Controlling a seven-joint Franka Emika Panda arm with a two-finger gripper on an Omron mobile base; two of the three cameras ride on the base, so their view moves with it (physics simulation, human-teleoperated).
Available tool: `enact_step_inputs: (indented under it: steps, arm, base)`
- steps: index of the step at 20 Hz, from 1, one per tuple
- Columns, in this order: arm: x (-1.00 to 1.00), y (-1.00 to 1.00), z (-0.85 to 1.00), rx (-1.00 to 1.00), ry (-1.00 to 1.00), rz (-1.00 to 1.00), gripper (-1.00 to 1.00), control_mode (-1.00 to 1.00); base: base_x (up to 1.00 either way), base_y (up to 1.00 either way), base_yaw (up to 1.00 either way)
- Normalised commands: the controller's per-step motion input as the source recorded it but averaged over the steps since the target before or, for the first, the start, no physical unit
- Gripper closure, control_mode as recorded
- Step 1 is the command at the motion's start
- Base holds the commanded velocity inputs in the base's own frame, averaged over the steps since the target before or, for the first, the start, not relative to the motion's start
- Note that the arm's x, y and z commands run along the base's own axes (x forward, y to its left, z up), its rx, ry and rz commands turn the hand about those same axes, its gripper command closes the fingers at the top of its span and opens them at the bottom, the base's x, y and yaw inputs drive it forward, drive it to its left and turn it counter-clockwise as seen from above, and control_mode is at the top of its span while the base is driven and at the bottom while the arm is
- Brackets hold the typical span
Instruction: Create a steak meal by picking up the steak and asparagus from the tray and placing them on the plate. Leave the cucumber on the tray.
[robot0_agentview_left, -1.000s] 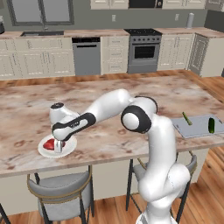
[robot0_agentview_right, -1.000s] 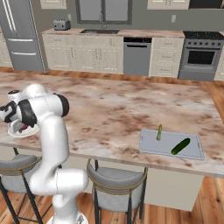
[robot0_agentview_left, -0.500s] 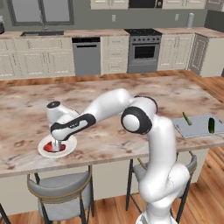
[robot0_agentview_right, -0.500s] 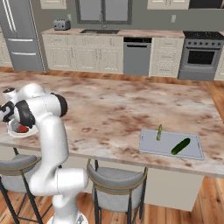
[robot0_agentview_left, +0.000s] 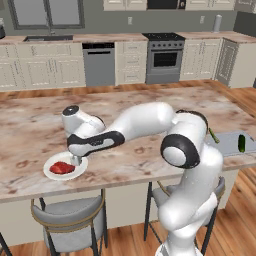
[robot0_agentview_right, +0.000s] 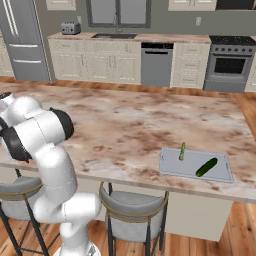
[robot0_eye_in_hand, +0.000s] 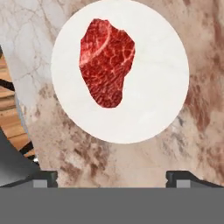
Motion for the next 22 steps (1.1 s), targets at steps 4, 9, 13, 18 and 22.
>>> enact_step_inputs:
  steps: [4, 9, 13, 18, 22]
  arm:
    - [-0.30, -1.00, 0.28, 0.12, -0.06, -0.29, -1.00, -1.00]
    - [-0.05, -1.00, 0.43, 0.15, -0.06, -0.28, -1.00, -1.00]
    - [0.00, -1.00, 0.42, 0.12, -0.05, -0.29, -1.00, -1.00]
    - [0.00, -1.00, 0.22, 0.03, 0.00, -0.33, -1.00, -1.00]
    - [0.00, -1.00, 0.14, 0.00, 0.00, -0.38, -1.00, -1.00]
  base:
    - [0.00, 0.00, 0.00]
    - [0.00, 0.00, 0.00]
    - [0.00, 0.00, 0.00]
    - [0.00, 0.00, 0.00]
    - [0.00, 0.00, 0.00]
